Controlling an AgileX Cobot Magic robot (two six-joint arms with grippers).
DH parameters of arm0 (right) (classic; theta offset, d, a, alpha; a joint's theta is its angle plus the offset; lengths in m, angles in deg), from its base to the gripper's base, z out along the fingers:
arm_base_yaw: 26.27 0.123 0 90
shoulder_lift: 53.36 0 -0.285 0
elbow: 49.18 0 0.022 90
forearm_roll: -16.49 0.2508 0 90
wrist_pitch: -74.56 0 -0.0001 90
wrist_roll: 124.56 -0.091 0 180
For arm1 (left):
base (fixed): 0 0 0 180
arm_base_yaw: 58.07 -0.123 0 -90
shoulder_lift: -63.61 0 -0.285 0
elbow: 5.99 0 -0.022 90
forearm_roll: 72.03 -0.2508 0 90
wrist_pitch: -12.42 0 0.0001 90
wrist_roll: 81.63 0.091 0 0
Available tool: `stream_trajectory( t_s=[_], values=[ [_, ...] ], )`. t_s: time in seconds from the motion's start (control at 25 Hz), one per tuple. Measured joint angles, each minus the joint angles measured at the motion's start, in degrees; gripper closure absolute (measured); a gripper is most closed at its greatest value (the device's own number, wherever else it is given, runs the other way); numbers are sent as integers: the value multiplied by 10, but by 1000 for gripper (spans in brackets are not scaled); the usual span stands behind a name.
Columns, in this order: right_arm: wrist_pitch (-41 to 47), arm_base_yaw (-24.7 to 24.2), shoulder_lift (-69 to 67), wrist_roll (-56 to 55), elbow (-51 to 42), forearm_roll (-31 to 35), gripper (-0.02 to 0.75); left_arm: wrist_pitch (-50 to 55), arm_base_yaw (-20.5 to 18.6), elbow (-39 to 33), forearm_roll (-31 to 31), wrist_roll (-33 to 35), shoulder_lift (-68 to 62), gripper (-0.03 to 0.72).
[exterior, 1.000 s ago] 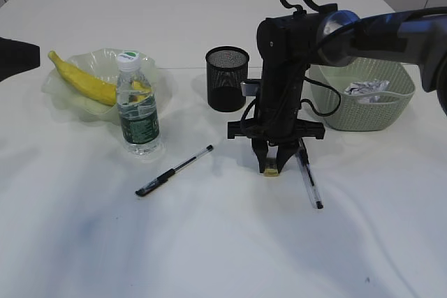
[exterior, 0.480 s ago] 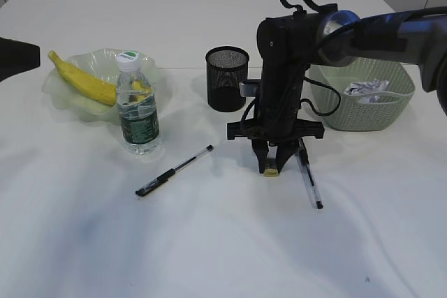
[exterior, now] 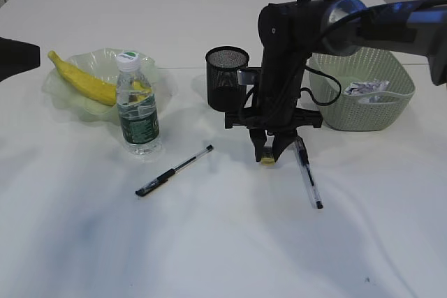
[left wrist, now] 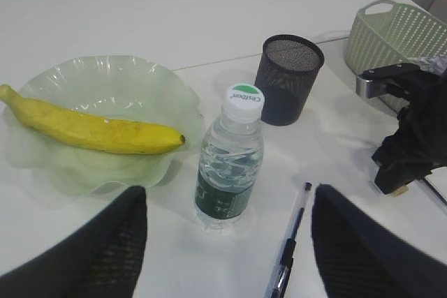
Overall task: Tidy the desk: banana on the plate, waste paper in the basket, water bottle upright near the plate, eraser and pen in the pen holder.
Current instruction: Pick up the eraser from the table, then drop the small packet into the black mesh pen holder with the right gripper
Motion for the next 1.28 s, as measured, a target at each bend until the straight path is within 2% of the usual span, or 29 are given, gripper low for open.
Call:
stream_trajectory(
  t_s=[0.28,0.64,0.8,1.28],
  values=[
    [1,0,14,15,34,0,521,0,0,0,0,0,0,171],
    [4,0,17,21,173,-14,521,0,0,0,0,0,0,171],
    [4,0,18,21,208,-27,522,0,0,0,0,0,0,171],
    [-151,0,19,22,213,-32,522,0,0,0,0,0,0,171]
  ],
)
